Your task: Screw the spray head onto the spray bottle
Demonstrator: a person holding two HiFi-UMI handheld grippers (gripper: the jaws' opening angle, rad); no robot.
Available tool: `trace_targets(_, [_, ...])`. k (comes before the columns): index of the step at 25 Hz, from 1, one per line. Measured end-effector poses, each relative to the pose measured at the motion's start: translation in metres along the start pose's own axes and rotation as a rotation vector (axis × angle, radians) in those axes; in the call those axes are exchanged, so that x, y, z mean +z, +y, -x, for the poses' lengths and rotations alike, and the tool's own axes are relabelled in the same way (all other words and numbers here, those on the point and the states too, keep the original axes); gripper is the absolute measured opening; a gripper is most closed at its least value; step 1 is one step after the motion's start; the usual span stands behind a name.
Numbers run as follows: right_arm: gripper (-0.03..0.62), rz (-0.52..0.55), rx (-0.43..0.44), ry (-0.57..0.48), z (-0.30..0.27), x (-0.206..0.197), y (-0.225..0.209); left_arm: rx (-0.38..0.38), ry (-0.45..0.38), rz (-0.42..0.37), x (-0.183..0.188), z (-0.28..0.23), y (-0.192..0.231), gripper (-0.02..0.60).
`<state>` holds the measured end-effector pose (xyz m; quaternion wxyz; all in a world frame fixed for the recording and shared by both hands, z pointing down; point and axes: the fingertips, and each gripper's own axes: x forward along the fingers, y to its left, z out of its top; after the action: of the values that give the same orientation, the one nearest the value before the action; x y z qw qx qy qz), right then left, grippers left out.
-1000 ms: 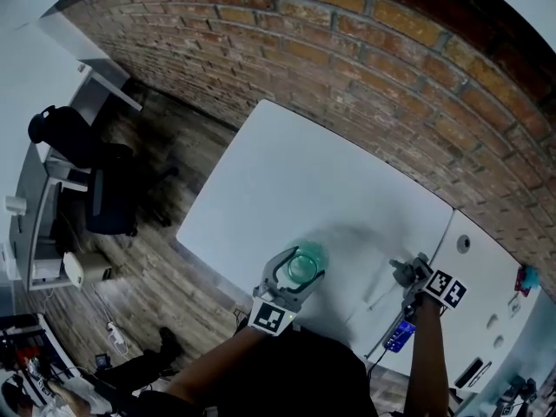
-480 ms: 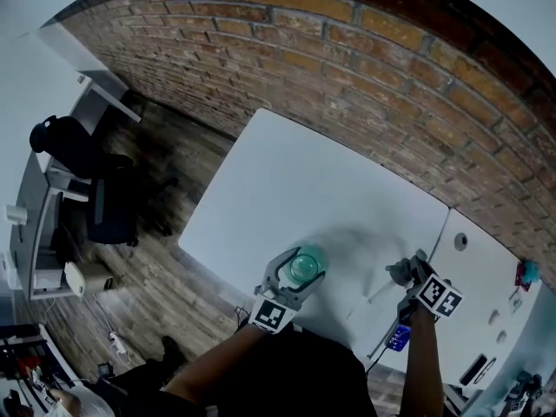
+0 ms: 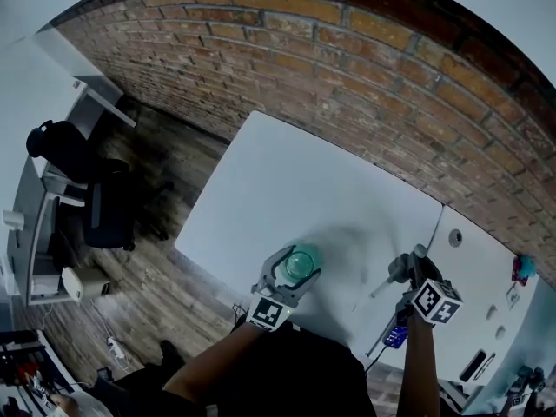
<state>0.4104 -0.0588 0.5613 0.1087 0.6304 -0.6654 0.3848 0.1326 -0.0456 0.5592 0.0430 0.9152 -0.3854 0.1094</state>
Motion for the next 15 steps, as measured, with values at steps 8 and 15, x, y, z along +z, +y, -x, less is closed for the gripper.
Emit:
trace_targets(8, [0.066, 0.111, 0.047, -0.082, 0.023, 0.028, 0.024, 0.009, -0.012, -0.02, 0.001, 0.0, 0.001, 0.324])
trace_targets(15, [0.067, 0.18, 0.088, -0.121, 0.039, 0.035, 0.039, 0.004, -0.018, -0.039, 0.0, 0.0, -0.001, 0.324])
